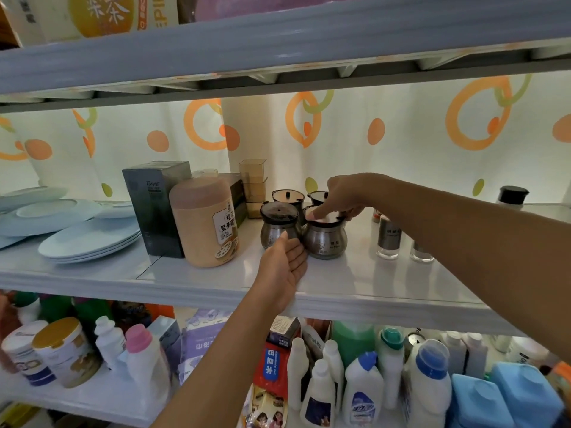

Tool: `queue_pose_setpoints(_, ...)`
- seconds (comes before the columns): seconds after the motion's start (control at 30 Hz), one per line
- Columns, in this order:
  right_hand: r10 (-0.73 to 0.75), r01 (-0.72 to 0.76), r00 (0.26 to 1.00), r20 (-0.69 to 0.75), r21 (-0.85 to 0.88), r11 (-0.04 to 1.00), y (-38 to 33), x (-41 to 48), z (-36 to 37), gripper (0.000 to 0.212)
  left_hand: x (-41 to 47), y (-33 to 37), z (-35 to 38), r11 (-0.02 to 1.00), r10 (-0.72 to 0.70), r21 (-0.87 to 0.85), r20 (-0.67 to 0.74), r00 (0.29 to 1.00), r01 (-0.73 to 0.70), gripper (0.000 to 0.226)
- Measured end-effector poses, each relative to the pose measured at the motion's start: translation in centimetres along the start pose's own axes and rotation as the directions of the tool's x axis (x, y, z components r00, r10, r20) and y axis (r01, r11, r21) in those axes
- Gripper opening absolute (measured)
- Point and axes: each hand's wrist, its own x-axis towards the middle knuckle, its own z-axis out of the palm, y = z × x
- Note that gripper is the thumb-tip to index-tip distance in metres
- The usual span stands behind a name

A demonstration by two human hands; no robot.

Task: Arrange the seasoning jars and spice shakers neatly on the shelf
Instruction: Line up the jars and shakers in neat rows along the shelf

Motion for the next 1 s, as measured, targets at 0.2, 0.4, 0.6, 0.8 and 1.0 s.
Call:
queue_pose_setpoints(0.2,0.013,0.03,0.985,-0.17,0.25,0.968,4.2,-1.3,-7.3,0.072,-1.3,2.5,3.2,0.994,0.104,0.04,0.015,0.995,-0.104,0.042)
queue_pose_setpoints(0.4,0.048,0.037,0.968,-0.246,0.328,0.944,7.9,-0.6,-10.2,0.052,1.5,8.4,9.5,0.986,0.081,0.127,0.193,0.978,-0.107,0.047)
queue_pose_setpoints(0.6,0.06,0.012,0.969,-0.24,0.285,0.959,10.0,1.5,-8.5,0.042,4.4,8.2,12.8,0.958,-0.026,0.285,0.207,0.978,-0.035,0.052)
queue_pose_setpoints(0.8,-0.117,0.118,0.992,-0.052,0.011,0.993,11.0,-0.5,-5.9,0.05,3.8,3.9,12.1,0.978,-0.104,0.198,0.169,0.98,0.069,0.045)
queue_pose_setpoints(1.0,-0.168,0.163,0.985,-0.025,-0.154,0.975,11.2,-1.6,-3.4,0.063,1.9,-0.7,10.8,0.991,-0.063,0.121,0.114,0.991,0.05,0.046)
